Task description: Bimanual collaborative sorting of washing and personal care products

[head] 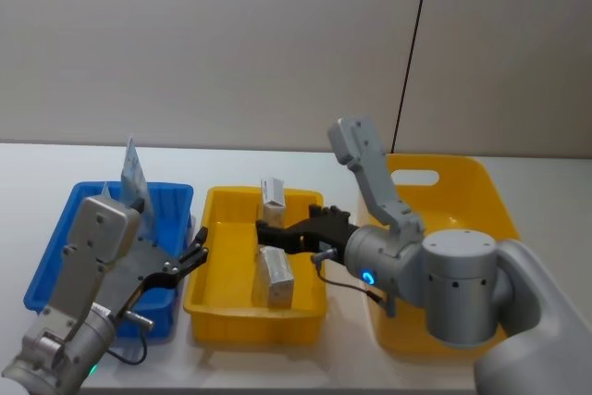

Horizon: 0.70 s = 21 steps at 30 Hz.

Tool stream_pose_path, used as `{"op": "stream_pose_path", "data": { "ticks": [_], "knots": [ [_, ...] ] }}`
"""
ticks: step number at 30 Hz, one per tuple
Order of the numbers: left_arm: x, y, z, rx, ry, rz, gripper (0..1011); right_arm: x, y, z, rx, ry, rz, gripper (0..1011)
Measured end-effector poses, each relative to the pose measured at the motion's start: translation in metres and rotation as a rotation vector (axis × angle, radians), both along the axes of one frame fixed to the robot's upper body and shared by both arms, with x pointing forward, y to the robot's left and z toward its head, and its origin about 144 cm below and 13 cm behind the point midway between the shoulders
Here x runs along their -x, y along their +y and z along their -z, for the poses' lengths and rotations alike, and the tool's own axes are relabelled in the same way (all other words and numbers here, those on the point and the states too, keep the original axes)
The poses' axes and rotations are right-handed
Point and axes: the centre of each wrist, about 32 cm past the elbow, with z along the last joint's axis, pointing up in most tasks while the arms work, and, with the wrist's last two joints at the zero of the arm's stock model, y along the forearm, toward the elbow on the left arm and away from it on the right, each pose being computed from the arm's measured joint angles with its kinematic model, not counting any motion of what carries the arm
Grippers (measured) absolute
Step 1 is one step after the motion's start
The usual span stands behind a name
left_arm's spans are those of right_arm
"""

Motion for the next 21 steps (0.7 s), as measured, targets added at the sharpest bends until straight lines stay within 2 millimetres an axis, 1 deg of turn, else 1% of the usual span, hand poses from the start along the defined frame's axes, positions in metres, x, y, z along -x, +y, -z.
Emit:
{"op": "stream_pose_path", "data": {
  "ticks": [21],
  "knots": [
    [0.000,0.000,0.000,0.000,0.000,0.000,1001,-0.009,0.034,-0.002,0.103,0.165,0.055,1004]
  ]
}}
